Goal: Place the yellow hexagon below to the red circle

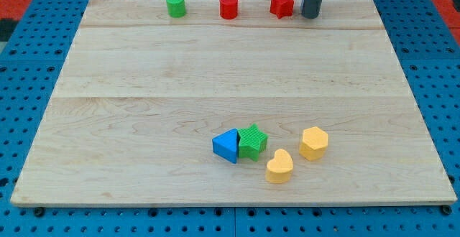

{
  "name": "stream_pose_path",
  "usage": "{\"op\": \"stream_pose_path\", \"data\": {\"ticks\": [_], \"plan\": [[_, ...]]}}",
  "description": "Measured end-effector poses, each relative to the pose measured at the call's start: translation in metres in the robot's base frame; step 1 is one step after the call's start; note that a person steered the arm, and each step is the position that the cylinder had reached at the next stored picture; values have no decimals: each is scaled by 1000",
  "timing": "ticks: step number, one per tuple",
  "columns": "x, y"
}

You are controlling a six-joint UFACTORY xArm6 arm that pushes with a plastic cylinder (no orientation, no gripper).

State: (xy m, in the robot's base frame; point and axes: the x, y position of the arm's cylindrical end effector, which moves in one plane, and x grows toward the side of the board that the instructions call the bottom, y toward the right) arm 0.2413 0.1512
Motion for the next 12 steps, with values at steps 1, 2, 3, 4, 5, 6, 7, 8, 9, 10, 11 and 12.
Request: {"op": "stream_pose_path", "data": {"ticks": [1, 2, 3, 4, 5, 6, 7, 8, 9, 10, 11, 12], "plan": [[-1, 16], [24, 35], [79, 58], [142, 74], [202, 78], [258, 77], [288, 66], [312, 40], [321, 16], [298, -13], [270, -36], [259, -49]]}}
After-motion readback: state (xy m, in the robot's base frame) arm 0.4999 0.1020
